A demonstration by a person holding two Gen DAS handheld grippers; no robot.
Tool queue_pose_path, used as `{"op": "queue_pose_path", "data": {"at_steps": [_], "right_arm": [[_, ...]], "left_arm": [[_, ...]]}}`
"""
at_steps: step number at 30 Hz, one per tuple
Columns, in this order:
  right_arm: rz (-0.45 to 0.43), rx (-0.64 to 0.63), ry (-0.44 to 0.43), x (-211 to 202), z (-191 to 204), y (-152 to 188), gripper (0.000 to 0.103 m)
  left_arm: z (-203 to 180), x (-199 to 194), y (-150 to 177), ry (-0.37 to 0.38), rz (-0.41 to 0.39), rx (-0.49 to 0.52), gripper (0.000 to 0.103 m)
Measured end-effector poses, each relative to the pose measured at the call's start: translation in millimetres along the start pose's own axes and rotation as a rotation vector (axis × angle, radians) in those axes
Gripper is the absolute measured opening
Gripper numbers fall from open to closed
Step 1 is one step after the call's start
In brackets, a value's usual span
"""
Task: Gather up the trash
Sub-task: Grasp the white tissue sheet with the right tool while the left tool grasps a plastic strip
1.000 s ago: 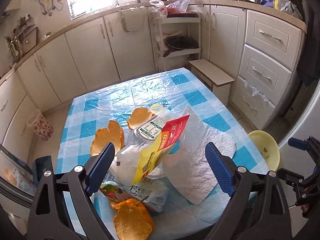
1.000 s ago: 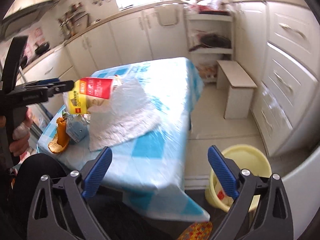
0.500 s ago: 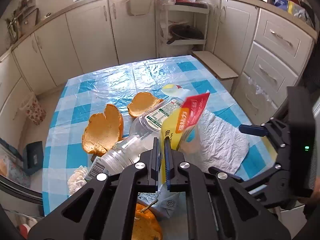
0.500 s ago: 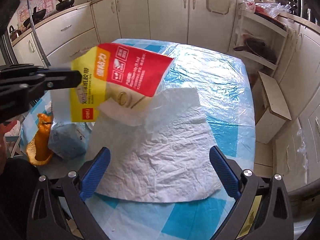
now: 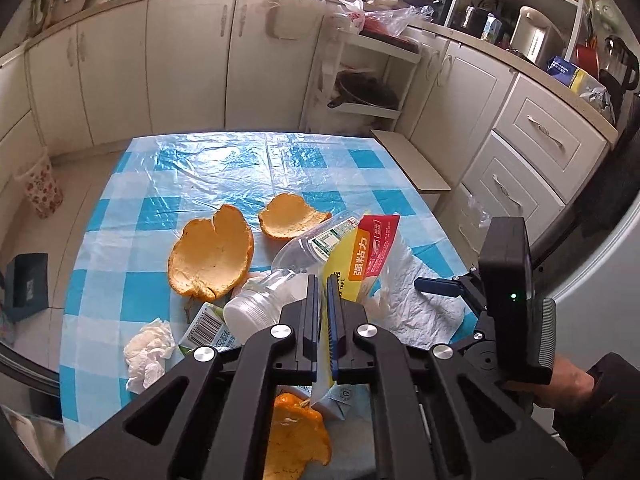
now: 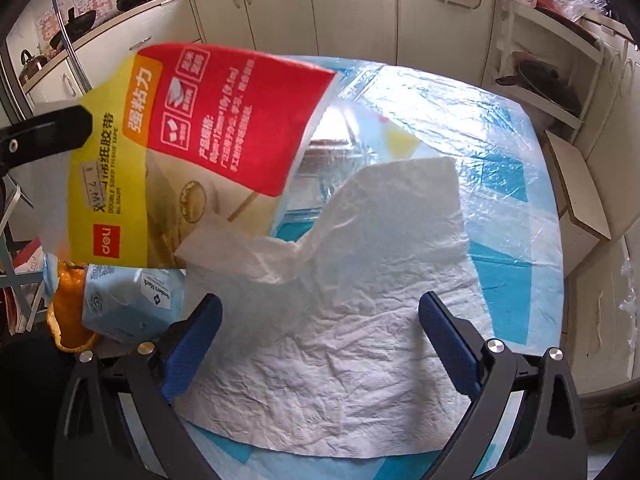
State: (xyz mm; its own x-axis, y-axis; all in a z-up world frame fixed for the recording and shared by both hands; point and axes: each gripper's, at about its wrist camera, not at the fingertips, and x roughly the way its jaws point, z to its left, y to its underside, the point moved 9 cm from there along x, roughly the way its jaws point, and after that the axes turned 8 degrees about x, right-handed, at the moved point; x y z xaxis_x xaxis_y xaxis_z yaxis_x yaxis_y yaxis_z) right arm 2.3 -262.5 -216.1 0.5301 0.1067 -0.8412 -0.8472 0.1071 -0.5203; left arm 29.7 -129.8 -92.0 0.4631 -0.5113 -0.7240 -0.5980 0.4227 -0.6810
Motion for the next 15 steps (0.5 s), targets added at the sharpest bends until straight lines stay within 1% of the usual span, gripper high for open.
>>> {"op": "queue_pose_path", "data": {"at_steps": [1, 2, 3, 4, 5, 6, 7, 8, 9, 12, 15], "right_arm": [[-0.006, -0.013, 0.010, 0, 1, -1, 0.089], [-0.007, -0.021, 0.023, 1, 2, -2, 0.087], [-0.011, -0.030, 0.039, 1, 2, -2, 0.079], [-0.022, -0.042, 0.056, 1, 2, -3, 0.068], [-0.030, -0.042, 0.051, -1, 2, -4, 0.060], [-0.036, -0.035, 0.054, -3, 0, -6, 0.039], [-0.038, -0.025, 0.058, -4, -2, -7, 0.015], [-0.034, -0.007, 0.049, -4, -4, -9, 0.009], [-0.034, 0.002, 0.042, -5, -5, -8, 0.007], [-0.044, 0.009, 0.033, -9, -10, -4, 0.006], [-0.074, 0.044, 0.006, -26, -15, 5, 0.006]], "left_arm": [[1, 0, 1, -0.002, 0.003, 0.003, 0.004], [2, 1, 2, -0.006, 0.006, 0.005, 0.004], [3, 2, 2, -0.008, 0.010, 0.005, 0.004], [4, 3, 3, -0.007, 0.013, 0.003, 0.004], [4, 4, 3, -0.007, 0.017, 0.003, 0.004], [4, 4, 4, -0.010, 0.019, 0.005, 0.004], [4, 5, 4, -0.013, 0.021, 0.008, 0.004], [3, 4, 5, -0.013, 0.022, 0.009, 0.004], [3, 4, 4, -0.014, 0.021, 0.009, 0.004], [3, 1, 3, -0.020, 0.017, 0.008, 0.004], [5, -2, 2, -0.014, 0.010, -0.002, 0.004]]}}
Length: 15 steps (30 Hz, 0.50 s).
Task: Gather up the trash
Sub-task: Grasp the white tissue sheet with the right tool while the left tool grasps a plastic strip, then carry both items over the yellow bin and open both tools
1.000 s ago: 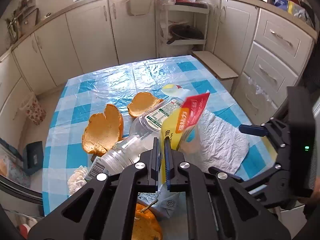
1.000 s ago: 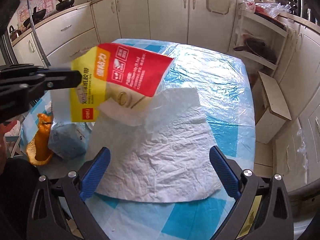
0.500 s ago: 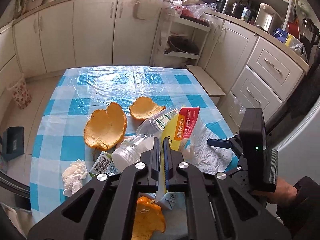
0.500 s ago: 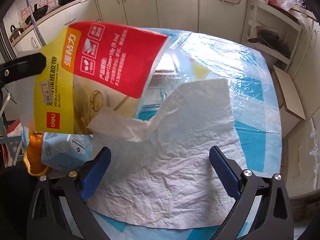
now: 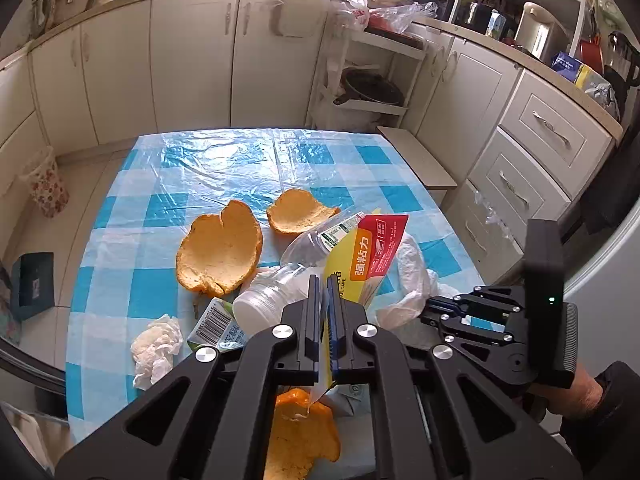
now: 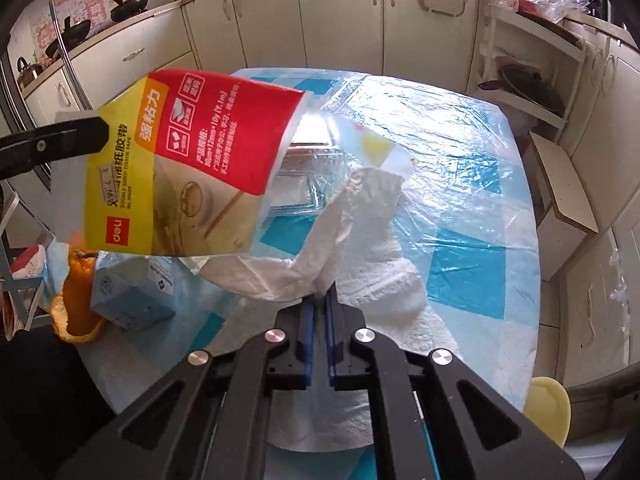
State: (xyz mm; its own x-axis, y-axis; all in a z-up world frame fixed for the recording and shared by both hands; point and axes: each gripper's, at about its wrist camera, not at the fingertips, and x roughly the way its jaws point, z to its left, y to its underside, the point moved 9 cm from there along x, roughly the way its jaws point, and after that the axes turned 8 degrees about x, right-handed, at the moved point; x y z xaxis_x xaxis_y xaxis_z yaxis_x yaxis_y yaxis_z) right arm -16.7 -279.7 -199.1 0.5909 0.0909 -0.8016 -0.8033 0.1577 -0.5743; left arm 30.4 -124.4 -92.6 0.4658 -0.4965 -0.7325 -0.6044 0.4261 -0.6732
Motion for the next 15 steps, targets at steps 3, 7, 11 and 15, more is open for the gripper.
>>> {"op": "queue_pose_path", "data": {"at_steps": [3, 7, 11, 15], "right_arm": [[-0.038, 0.051, -0.039, -24, -5, 3, 0.006], [-0.079, 0.131, -0.091, -53, -12, 10, 0.006], [-0.111, 0.189, -0.115, -75, -21, 22, 0.006], [-0.139, 0.232, -0.128, -97, -25, 40, 0.006]], "left_arm": [[-3, -6, -2, 0.023, -0.008, -0.002, 0.003], [-14, -18, -9, 0.045, -0.030, 0.012, 0.003], [-29, -33, -16, 0.053, -0.055, 0.042, 0.003], [-48, -45, -19, 0.055, -0.067, 0.075, 0.003]]}}
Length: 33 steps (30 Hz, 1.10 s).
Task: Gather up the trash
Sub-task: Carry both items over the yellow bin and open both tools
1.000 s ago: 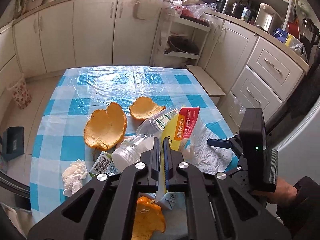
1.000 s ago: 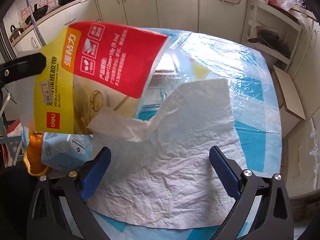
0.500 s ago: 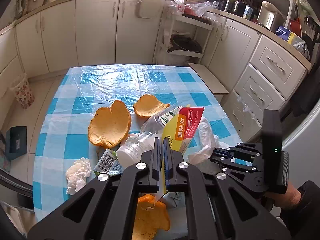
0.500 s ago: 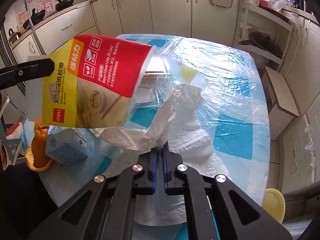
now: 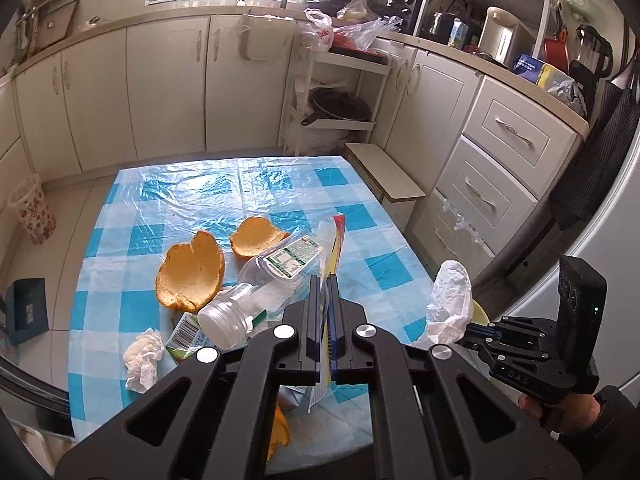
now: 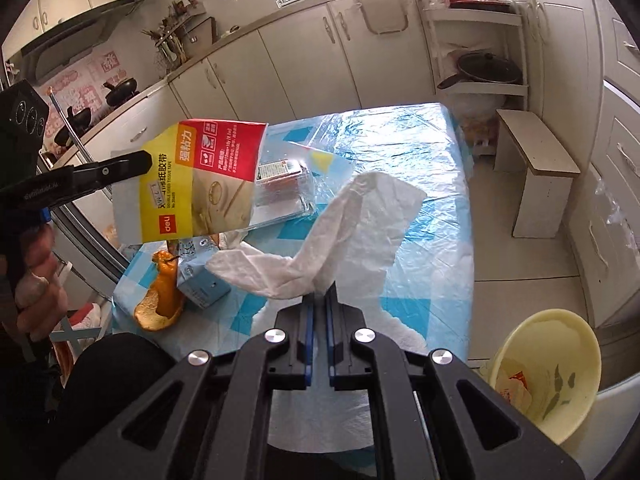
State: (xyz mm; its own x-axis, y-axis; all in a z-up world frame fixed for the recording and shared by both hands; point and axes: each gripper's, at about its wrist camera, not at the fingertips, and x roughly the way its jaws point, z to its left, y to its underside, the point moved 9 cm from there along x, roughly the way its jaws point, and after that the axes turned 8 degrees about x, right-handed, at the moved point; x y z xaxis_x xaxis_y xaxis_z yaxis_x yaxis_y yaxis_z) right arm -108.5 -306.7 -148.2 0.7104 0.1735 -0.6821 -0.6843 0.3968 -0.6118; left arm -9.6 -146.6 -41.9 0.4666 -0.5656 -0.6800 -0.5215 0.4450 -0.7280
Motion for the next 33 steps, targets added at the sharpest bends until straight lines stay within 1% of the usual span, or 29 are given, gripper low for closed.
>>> {"op": "queue_pose_path", "data": {"at_steps": [2, 5, 9, 13, 17, 26, 29, 32, 33], "right_arm": [[-0.014, 0.016, -0.006, -13, -2, 4, 0.006], [-0.033, 0.040, -0.014, -29, -5, 12, 0.006], [-0.047, 0.071, -0.013, -44, -12, 20, 0.006], [-0.059, 0.103, -0.007, -54, -20, 28, 0.006], [-0.076, 0.136, 0.002, -63, -30, 35, 0.006], [-0.135, 0.225, 0.056, -88, -74, 41, 0.006], [-0.156, 0.255, 0.088, -97, -94, 42, 0.006], [-0.173, 0.287, 0.135, -105, -117, 44, 0.006], [-0.177, 0.295, 0.152, -108, -126, 46, 0.006]], "left_arm": [[-10, -4, -1, -0.011, -0.002, 0.021, 0.003], [-27, -9, -1, -0.050, -0.005, 0.069, 0.003], [-51, -17, -1, -0.086, -0.015, 0.132, 0.003], [-74, -24, -1, -0.102, -0.029, 0.190, 0.003], [-97, -32, -5, -0.100, -0.047, 0.240, 0.003], [-146, -38, -13, -0.046, -0.065, 0.306, 0.003], [-165, -35, -18, -0.006, -0.066, 0.317, 0.003], [-186, -31, -24, 0.060, -0.065, 0.313, 0.003], [-195, -29, -27, 0.093, -0.064, 0.309, 0.003]]}}
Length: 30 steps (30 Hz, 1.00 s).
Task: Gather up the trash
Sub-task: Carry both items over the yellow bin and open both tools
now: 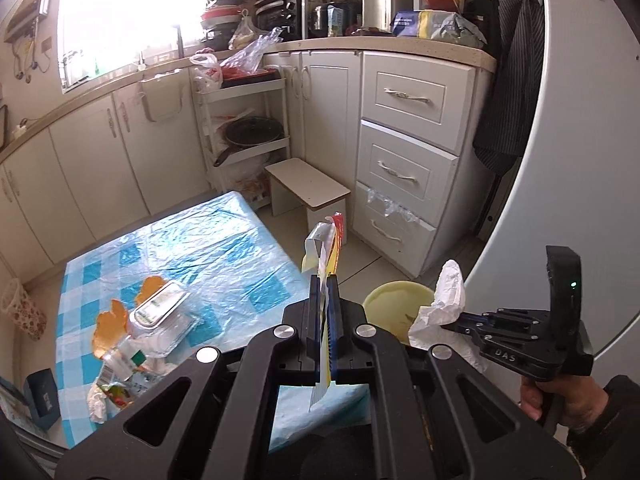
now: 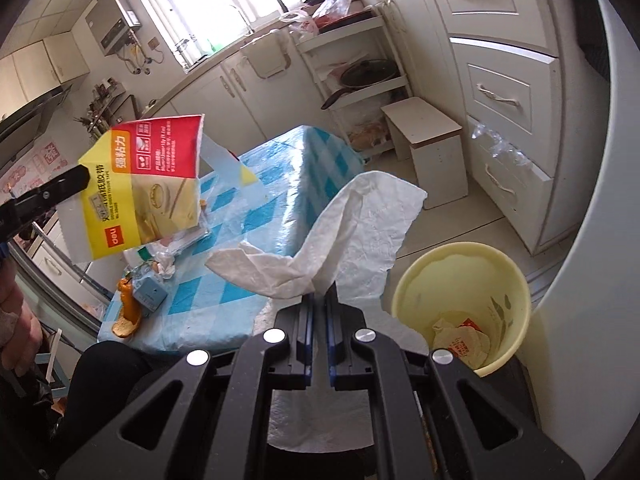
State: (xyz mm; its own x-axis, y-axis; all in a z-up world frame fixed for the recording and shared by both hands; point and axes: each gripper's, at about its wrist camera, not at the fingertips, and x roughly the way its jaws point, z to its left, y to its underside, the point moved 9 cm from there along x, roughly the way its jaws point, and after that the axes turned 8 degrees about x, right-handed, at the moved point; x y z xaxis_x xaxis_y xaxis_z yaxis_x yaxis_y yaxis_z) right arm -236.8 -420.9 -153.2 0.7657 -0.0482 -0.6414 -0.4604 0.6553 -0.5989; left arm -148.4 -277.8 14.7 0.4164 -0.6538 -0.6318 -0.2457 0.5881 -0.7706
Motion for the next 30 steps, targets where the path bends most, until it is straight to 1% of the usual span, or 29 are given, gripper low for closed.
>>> {"op": "queue_pose_path", "data": {"at_steps": [4, 6, 9, 11, 12, 15, 17, 19, 20, 21, 23, 24, 25, 26, 27, 28, 30], "right_arm": [[-0.015, 0.018, 0.079, 2, -33, -5, 0.006], [-0.013, 0.029, 0.111, 6, -51, -5, 0.007], [0.003, 0.040, 0.154, 18, -75, -5, 0.006], [0.020, 0.045, 0.181, 28, -91, -4, 0.006], [0.029, 0.048, 0.193, 33, -97, -2, 0.006], [0.060, 0.054, 0.227, 52, -119, 2, 0.007], [0.080, 0.062, 0.246, 64, -132, 5, 0.006], [0.105, 0.069, 0.264, 78, -146, 9, 0.007], [0.117, 0.072, 0.270, 84, -150, 12, 0.008], [0.130, 0.075, 0.274, 90, -155, 14, 0.010], [0.155, 0.077, 0.291, 102, -165, 19, 0.011], [0.168, 0.079, 0.294, 107, -168, 22, 0.022], [0.180, 0.081, 0.302, 112, -171, 24, 0.033], [0.188, 0.082, 0.309, 116, -174, 27, 0.037], [0.195, 0.084, 0.309, 118, -176, 29, 0.039], [0.203, 0.088, 0.308, 119, -177, 32, 0.039], [0.200, 0.097, 0.306, 116, -176, 35, 0.040]], "left_arm": [[-27, 19, -16, 0.095, 0.001, -0.012, 0.003], [-40, 35, -24, 0.136, 0.010, -0.017, 0.003], [-61, 69, -31, 0.223, 0.052, -0.043, 0.003], [-75, 95, -30, 0.254, 0.088, -0.044, 0.003], [-83, 112, -28, 0.280, 0.117, -0.048, 0.003], [-101, 161, -20, 0.315, 0.206, -0.052, 0.003], [-108, 192, -12, 0.310, 0.266, -0.046, 0.003], [-116, 223, 0, 0.331, 0.340, -0.059, 0.004], [-118, 239, 6, 0.319, 0.375, -0.060, 0.004], [-120, 250, 12, 0.328, 0.404, -0.064, 0.005], [-124, 268, 26, 0.347, 0.462, -0.084, 0.014], [-124, 275, 31, 0.338, 0.481, -0.084, 0.024], [-124, 277, 34, 0.333, 0.486, -0.080, 0.031], [-124, 277, 35, 0.328, 0.484, -0.073, 0.033], [-123, 275, 35, 0.329, 0.478, -0.070, 0.038], [-121, 273, 34, 0.327, 0.469, -0.070, 0.042], [-117, 266, 32, 0.309, 0.449, -0.076, 0.045]]}}
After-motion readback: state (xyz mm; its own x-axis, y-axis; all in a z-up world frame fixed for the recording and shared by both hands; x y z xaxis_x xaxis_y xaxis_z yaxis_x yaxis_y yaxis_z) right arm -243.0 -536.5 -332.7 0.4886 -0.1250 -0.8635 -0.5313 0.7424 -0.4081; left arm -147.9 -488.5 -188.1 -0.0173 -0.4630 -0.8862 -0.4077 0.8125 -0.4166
